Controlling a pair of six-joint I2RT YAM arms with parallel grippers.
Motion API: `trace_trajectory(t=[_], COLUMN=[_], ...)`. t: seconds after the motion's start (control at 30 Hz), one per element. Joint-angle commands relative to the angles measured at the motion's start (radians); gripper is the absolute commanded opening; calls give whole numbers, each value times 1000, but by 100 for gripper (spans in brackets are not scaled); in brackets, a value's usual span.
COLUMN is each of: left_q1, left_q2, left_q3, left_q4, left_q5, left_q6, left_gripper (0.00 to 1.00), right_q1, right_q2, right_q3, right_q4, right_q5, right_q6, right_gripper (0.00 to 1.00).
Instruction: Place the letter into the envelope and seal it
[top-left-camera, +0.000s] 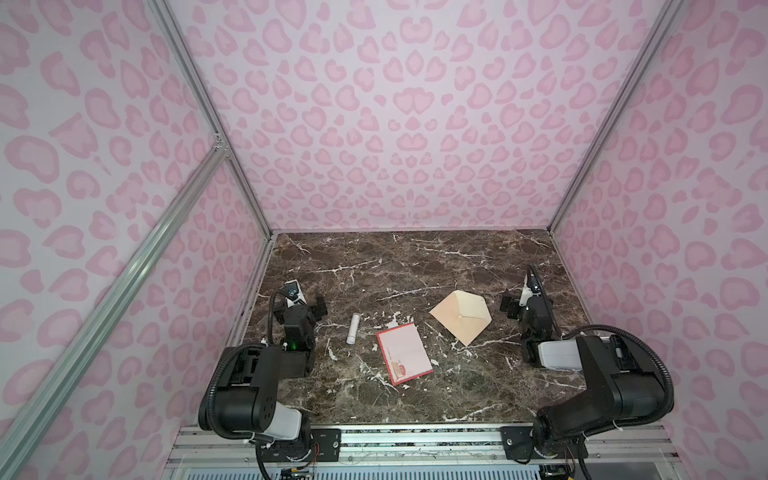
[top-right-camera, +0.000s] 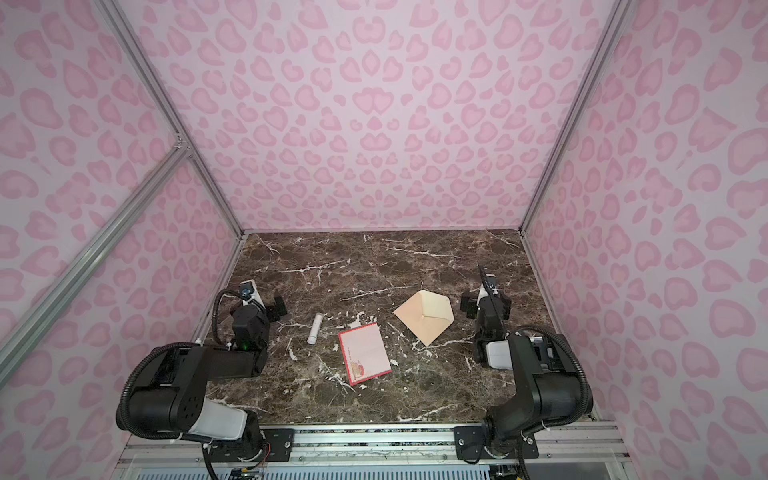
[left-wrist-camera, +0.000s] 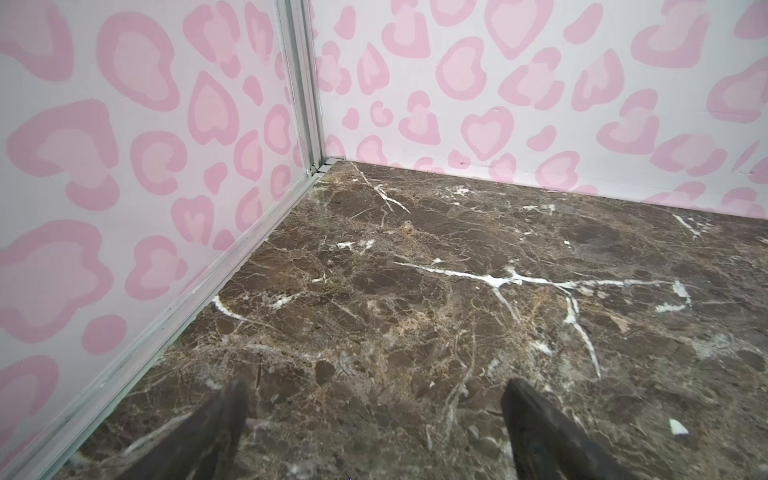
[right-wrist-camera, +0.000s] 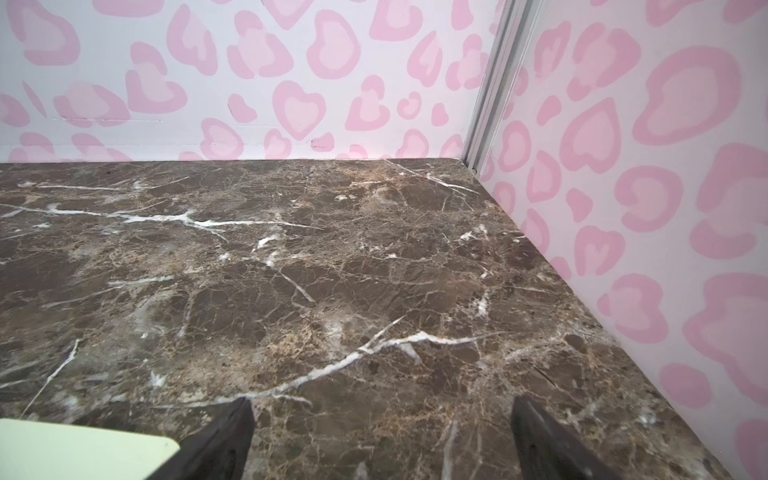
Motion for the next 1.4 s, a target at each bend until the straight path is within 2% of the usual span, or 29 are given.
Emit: trace_trajectory(t=[0.0,1.37], left_q1=[0,8], left_q2=[-2,-3], left_q3=[6,12], left_q4=[21,6], left_q5=[3,21], left_q6=[3,-2], left_gripper=[98,98], right_q1=[0,-7], right_q2=[1,0], right_q3=[2,2], right_q4=[6,2], right_q5=[-5,-18], right_q6=[11,14], right_gripper=[99,99])
